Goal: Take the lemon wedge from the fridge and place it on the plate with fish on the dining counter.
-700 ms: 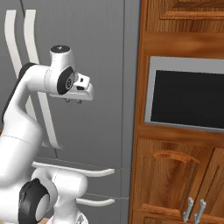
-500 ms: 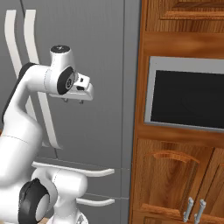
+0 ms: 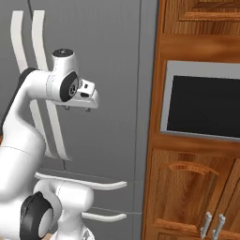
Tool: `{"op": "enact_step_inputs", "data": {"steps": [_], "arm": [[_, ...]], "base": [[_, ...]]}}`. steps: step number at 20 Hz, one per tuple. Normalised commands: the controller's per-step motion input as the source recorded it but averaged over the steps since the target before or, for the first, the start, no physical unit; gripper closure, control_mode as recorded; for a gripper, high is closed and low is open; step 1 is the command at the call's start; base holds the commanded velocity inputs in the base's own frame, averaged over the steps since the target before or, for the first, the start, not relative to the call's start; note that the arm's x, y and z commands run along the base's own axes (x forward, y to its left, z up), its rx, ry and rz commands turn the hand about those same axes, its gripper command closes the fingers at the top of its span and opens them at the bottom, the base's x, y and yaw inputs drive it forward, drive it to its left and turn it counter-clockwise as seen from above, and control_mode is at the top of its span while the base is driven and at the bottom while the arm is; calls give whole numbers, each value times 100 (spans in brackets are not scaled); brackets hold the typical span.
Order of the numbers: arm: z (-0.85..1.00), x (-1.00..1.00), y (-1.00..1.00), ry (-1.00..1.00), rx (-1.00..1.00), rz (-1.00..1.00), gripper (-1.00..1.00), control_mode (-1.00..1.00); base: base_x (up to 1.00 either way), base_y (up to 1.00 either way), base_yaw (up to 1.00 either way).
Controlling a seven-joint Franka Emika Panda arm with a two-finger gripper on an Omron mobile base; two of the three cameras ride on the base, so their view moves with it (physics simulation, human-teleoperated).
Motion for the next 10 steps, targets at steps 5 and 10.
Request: {"op": "enact_step_inputs", "data": {"steps": [5,10], "arm": [[0,0,0,0,0,0,-100,100],[0,0,0,0,0,0,-100,100]], "base": [[-57,52,0],[-92,2,0]]}}
